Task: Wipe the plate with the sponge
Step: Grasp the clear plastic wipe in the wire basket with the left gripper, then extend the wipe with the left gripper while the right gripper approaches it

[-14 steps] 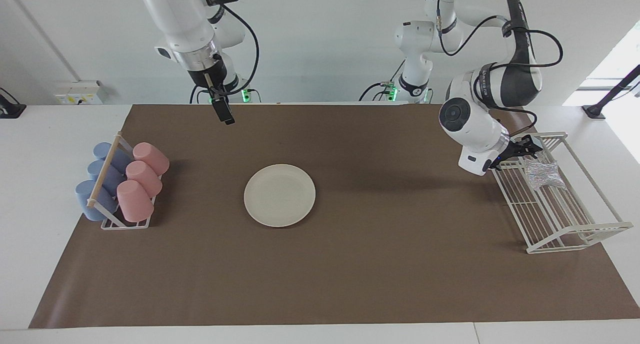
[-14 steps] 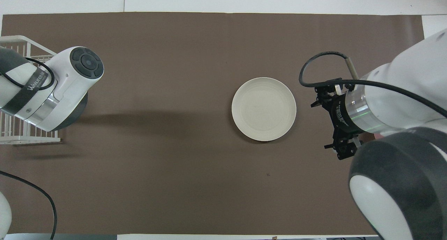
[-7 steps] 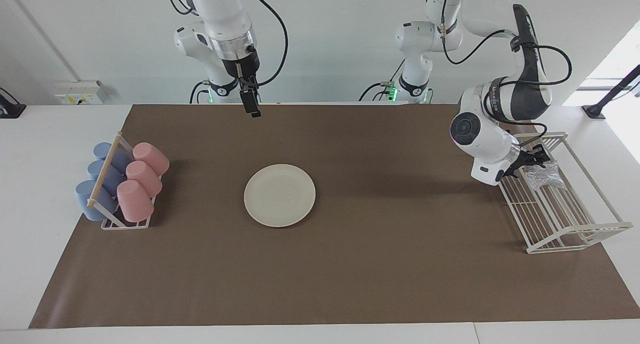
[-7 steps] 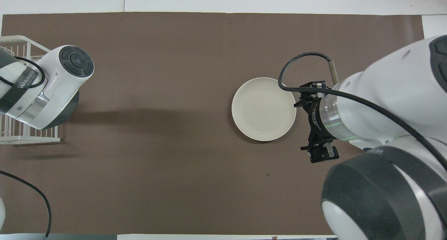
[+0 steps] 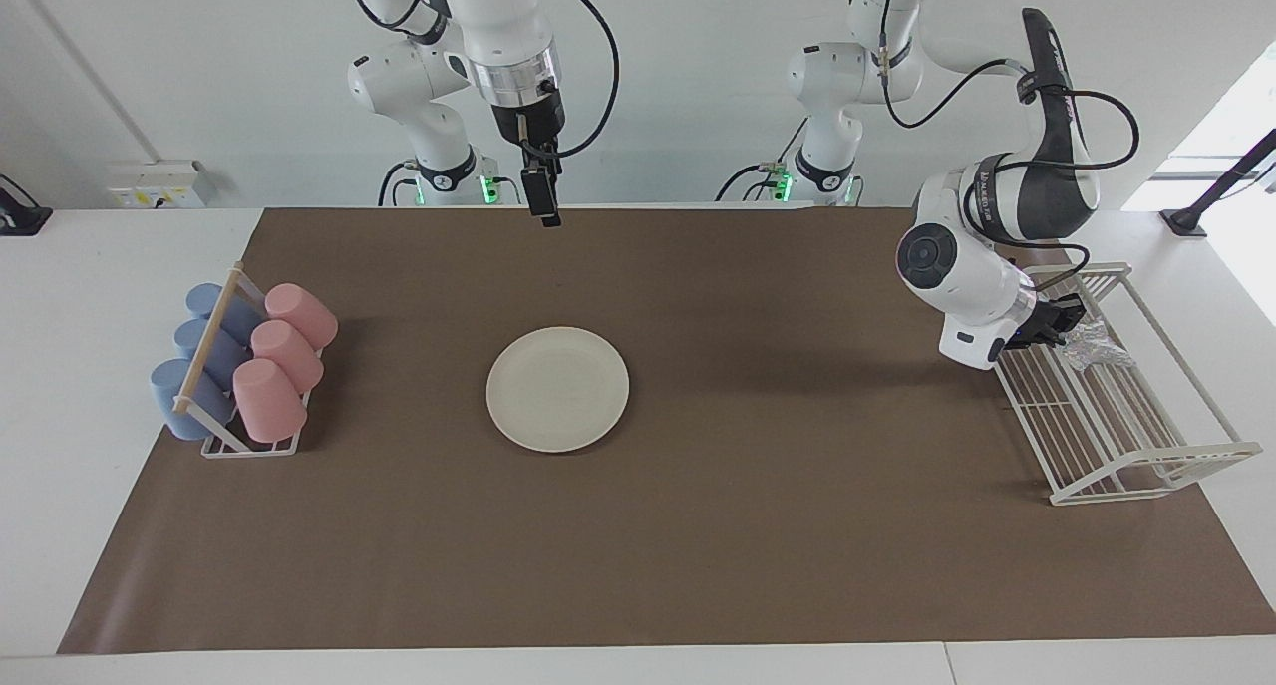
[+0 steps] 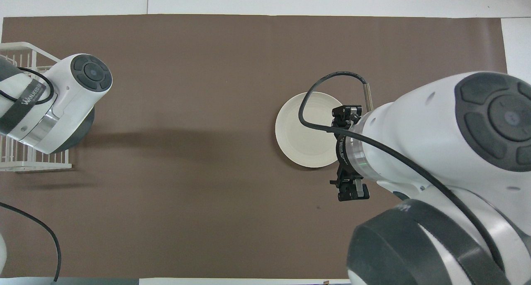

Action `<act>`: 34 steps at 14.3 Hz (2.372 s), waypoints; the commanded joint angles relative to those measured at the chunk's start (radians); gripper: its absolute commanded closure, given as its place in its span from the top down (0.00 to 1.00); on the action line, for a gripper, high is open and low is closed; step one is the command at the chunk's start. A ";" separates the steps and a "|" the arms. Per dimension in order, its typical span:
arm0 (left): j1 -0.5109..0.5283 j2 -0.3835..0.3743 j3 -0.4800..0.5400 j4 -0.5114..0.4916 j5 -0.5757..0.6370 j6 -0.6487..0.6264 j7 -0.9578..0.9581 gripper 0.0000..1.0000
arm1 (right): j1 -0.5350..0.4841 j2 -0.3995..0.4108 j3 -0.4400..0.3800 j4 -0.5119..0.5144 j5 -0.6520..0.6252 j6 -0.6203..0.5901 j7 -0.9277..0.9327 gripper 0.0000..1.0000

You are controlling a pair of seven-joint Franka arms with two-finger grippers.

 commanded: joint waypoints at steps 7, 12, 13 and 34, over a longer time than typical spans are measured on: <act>-0.022 -0.006 -0.005 0.206 -0.219 -0.096 -0.001 0.00 | -0.011 -0.039 0.003 -0.046 0.004 0.023 -0.007 1.00; -0.036 -0.019 -0.002 0.365 -0.535 -0.225 -0.003 0.00 | -0.011 -0.039 0.003 -0.046 0.004 0.015 -0.008 1.00; -0.030 -0.032 -0.002 0.378 -0.614 -0.241 -0.006 0.00 | -0.009 -0.039 0.003 -0.046 0.004 0.018 -0.010 1.00; 0.200 -0.248 0.018 -0.070 -1.763 -0.101 0.073 0.00 | 0.015 -0.062 0.012 -0.096 0.093 0.098 -0.021 1.00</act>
